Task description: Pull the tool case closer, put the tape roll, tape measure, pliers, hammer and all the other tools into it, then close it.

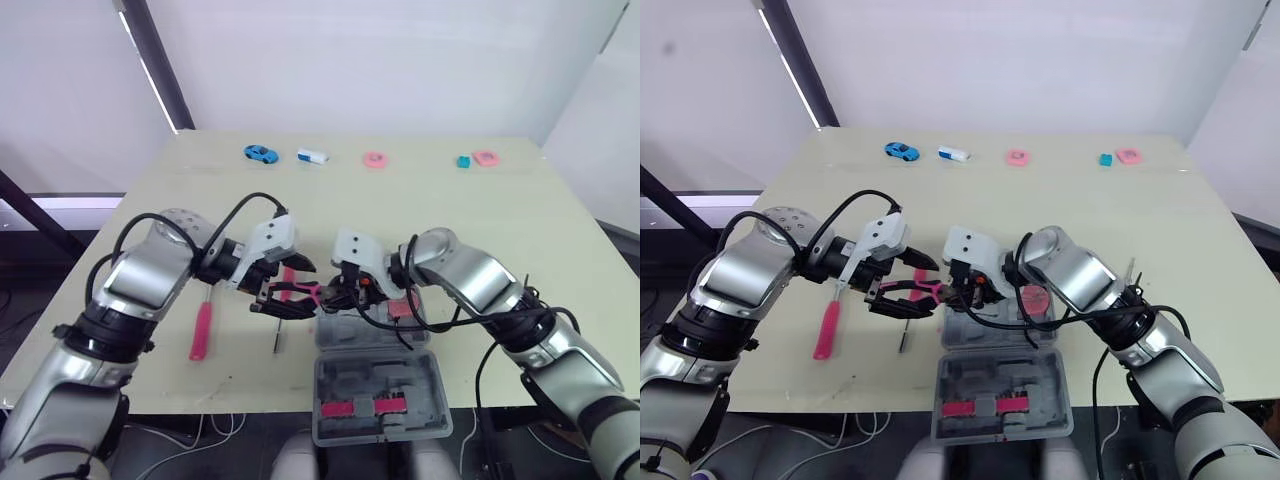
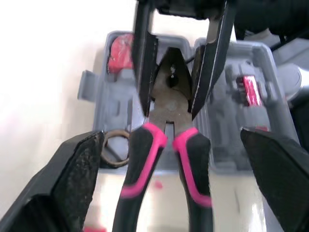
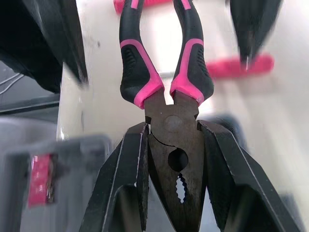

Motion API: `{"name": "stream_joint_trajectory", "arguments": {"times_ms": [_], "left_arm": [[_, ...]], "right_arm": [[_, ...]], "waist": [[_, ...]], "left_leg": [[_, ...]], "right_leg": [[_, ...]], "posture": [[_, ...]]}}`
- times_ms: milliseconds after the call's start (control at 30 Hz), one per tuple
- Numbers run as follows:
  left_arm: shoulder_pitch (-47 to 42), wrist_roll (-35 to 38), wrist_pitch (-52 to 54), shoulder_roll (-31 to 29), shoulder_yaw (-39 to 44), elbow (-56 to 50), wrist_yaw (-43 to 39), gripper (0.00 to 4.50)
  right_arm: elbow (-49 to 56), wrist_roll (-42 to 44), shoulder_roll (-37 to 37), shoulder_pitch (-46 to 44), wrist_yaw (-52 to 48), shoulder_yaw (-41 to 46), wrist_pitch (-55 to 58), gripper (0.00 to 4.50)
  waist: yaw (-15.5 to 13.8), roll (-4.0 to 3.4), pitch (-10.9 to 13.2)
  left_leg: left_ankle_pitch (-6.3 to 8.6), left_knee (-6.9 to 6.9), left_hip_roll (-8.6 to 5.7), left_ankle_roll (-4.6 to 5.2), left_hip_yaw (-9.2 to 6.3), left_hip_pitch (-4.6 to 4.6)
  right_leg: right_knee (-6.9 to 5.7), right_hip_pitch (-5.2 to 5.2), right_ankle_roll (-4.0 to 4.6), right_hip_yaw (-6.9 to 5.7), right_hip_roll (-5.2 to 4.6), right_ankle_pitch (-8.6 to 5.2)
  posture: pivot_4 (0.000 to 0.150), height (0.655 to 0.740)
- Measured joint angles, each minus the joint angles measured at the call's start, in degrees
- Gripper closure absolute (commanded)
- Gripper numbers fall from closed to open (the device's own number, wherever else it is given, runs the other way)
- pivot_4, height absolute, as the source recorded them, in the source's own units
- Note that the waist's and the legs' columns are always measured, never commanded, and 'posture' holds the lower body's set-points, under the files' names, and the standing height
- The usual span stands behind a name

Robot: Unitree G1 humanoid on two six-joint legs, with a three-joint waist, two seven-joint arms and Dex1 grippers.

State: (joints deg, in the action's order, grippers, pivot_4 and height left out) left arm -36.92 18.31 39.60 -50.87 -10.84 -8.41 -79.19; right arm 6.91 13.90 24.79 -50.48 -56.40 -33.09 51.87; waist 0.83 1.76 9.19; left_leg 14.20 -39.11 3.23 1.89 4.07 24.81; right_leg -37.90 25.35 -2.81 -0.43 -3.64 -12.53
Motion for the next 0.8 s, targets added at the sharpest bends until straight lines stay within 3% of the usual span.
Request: {"name": "stream_joint_trajectory", "arguments": {"times_ms": [200, 333, 500, 633, 800], "left_arm": [[12.8, 8.8, 7.1, 2.2, 11.3, -6.2, 7.1, 0.00], [25.7, 13.3, 3.2, 10.2, 23.9, -8.8, 13.9, 0.00], [37.7, 13.8, -13.5, 14.7, 30.9, -8.3, 11.2, 0.00], [42.3, 20.7, -17.7, 13.4, 36.2, -3.1, 0.4, 0.00], [45.2, 21.5, -24.4, 13.0, 37.3, 4.4, -6.3, 0.00]], "right_arm": [[4.5, 1.0, 7.1, 5.7, -2.4, 2.4, -1.1, 3.47], [5.2, 1.5, 13.6, 9.4, -4.8, 5.5, -3.4, 3.47], [6.3, 2.2, 19.8, 13.2, -7.4, 9.1, -5.8, 3.47], [6.1, 1.9, 22.4, 15.4, -9.2, 9.5, -8.8, 3.47], [2.4, -1.1, 22.5, 16.3, -10.1, 8.9, -14.1, 3.47]], "waist": [[0.0, -0.01, 0.0], [-0.2, 0.00, 0.0], [-0.3, 0.00, 0.0], [-0.2, 0.00, 0.0], [-0.3, 0.00, 0.0]], "left_leg": [[0.00, 0.00, 0.02, 0.00, 0.00, -0.03], [0.01, -0.04, 0.01, 0.00, 0.04, -0.03], [0.01, -0.03, 0.02, 0.00, 0.02, -0.07], [0.01, -0.04, 0.03, 0.00, 0.04, -0.12], [0.01, -0.05, 0.03, 0.01, 0.04, -0.11]], "right_leg": [[0.00, 0.00, 0.00, 0.03, 0.01, -0.01], [0.03, -0.03, 0.00, 0.02, -0.03, 0.00], [0.04, -0.07, 0.04, -0.02, -0.03, -0.01], [0.04, -0.08, 0.24, -0.02, -0.03, -0.13], [0.06, -0.10, 0.25, -0.03, -0.04, -0.14]], "posture": [[0.150, 0.7400], [0.150, 0.7400], [0.150, 0.7400], [0.150, 0.7400], [0.150, 0.7400]]}}
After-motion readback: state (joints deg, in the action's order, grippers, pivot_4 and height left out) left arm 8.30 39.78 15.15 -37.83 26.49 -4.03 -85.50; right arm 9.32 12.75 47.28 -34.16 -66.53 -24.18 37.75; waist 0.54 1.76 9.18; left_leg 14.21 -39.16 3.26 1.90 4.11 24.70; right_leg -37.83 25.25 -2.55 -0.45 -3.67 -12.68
